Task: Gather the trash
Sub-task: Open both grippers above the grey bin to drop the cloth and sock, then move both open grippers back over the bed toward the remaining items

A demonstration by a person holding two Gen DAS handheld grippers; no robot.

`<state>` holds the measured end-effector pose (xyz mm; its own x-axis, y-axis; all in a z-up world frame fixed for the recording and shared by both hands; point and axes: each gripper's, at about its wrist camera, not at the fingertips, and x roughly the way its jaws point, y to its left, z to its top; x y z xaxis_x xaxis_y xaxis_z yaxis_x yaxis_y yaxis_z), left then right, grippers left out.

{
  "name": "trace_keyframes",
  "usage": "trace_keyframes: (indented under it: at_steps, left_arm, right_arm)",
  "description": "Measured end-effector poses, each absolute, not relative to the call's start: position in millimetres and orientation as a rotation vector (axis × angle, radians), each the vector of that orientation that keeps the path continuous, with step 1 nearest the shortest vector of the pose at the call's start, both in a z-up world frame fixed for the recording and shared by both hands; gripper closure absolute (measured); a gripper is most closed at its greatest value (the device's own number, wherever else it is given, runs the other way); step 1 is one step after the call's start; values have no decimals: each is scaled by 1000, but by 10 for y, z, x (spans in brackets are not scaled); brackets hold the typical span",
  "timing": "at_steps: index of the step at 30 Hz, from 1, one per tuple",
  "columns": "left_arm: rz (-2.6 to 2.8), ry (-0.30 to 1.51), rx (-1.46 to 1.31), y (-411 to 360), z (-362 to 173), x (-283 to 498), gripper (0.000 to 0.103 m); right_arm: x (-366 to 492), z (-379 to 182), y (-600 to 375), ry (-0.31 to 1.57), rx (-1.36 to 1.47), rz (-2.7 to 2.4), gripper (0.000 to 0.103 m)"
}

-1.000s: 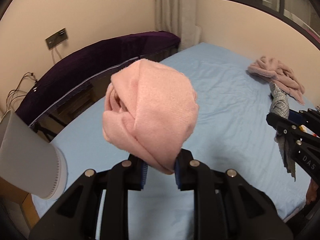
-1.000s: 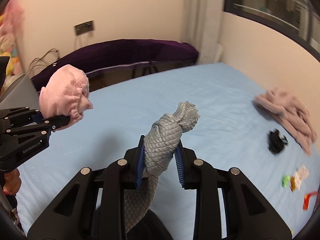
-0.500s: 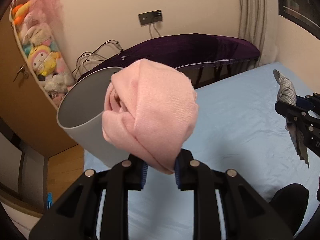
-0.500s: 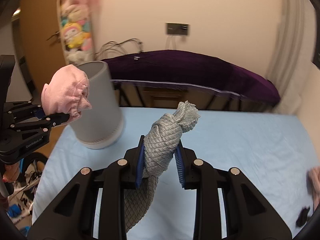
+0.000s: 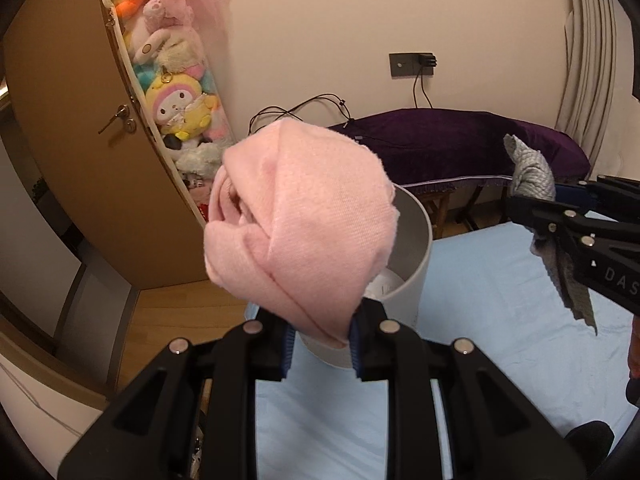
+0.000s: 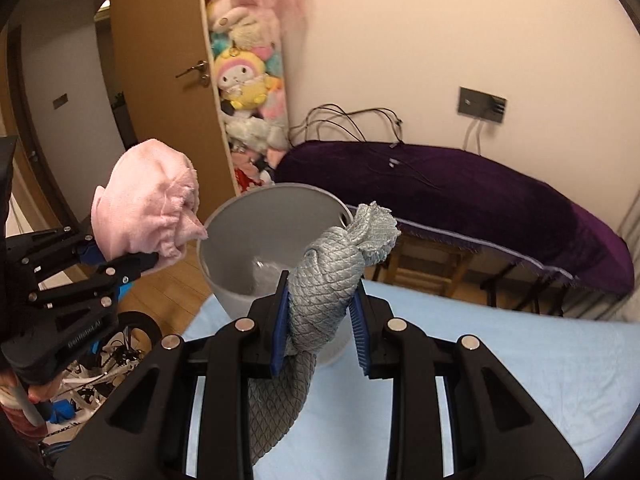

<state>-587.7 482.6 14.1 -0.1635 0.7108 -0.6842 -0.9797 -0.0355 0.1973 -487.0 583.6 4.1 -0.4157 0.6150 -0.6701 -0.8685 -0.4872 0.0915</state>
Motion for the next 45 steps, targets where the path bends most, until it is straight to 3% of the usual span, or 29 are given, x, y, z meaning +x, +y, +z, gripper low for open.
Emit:
trace_keyframes:
  at_steps: [14, 16, 17, 18, 20, 45]
  left_arm:
    - [1614, 742, -498, 5154, 503, -6195, 78]
    - [1601, 742, -492, 5211, 549, -6201, 74]
    - [1596, 740, -499, 5234, 563, -6209, 66]
    - [1602, 739, -503, 5256, 573, -6221, 50]
    - [1632, 732, -474, 5265, 611, -6229, 32]
    - [1598, 766, -349, 4783, 411, -5900, 31]
  right_arm:
    - [-5483, 507, 6449, 563, -715, 1991, 76]
    - [-5531, 501, 6559, 594, -734, 1968, 64]
    - [-5516, 503, 6575, 599, -720, 1950, 45]
    - [-5502, 523, 6587, 594, -687, 1935, 34]
    - [-5496, 527, 6613, 612, -673, 1934, 34]
    - [-4989, 356, 5895, 514, -658, 1918, 34]
